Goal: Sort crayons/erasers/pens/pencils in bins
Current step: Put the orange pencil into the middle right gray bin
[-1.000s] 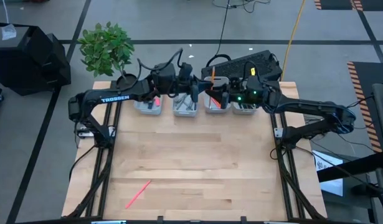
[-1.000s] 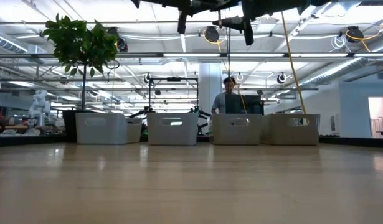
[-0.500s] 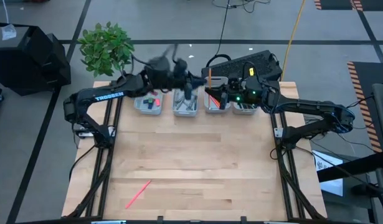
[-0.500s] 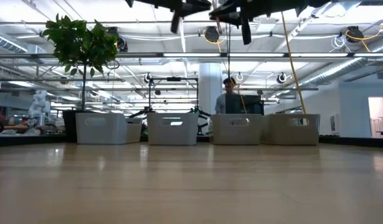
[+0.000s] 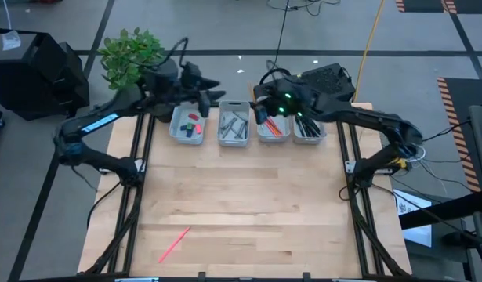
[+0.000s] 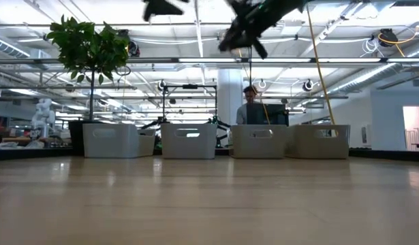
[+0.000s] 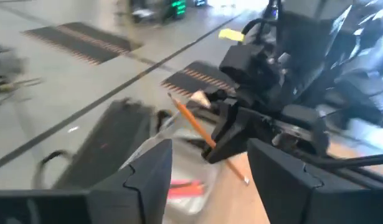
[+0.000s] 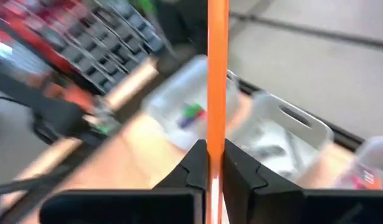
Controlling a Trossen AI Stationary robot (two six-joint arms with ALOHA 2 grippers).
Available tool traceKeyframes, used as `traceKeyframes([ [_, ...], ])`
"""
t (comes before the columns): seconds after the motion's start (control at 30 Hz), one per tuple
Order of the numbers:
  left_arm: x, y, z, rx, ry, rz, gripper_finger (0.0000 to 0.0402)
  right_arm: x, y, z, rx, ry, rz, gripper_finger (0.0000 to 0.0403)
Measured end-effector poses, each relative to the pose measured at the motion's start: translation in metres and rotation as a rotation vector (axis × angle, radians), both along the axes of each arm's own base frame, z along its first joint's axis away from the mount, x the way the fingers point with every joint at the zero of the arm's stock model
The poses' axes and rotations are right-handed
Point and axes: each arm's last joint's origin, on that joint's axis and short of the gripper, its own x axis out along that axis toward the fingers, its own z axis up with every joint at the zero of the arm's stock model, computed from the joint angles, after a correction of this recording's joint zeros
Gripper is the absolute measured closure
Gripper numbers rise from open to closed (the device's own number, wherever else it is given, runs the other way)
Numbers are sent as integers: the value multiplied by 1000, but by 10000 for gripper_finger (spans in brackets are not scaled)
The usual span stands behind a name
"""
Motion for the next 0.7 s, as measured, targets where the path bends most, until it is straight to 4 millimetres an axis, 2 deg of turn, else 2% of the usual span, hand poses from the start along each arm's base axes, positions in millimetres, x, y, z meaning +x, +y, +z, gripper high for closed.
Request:
traceKeyframes([
  [0.17, -40, -14, 8, -11, 97, 120, 184, 16, -32, -16, 65, 216, -38, 386],
  [0.3, -56, -24, 5, -42, 172, 147, 192, 15, -54, -43, 154, 365, -95, 386],
  [0.47, -64, -33, 3, -90, 211, 167, 201, 6, -68, -77, 230, 558, -164, 386],
  [0.7, -61, -39, 3, -94, 213, 135, 206, 0, -79, -122, 267, 632, -202, 386],
])
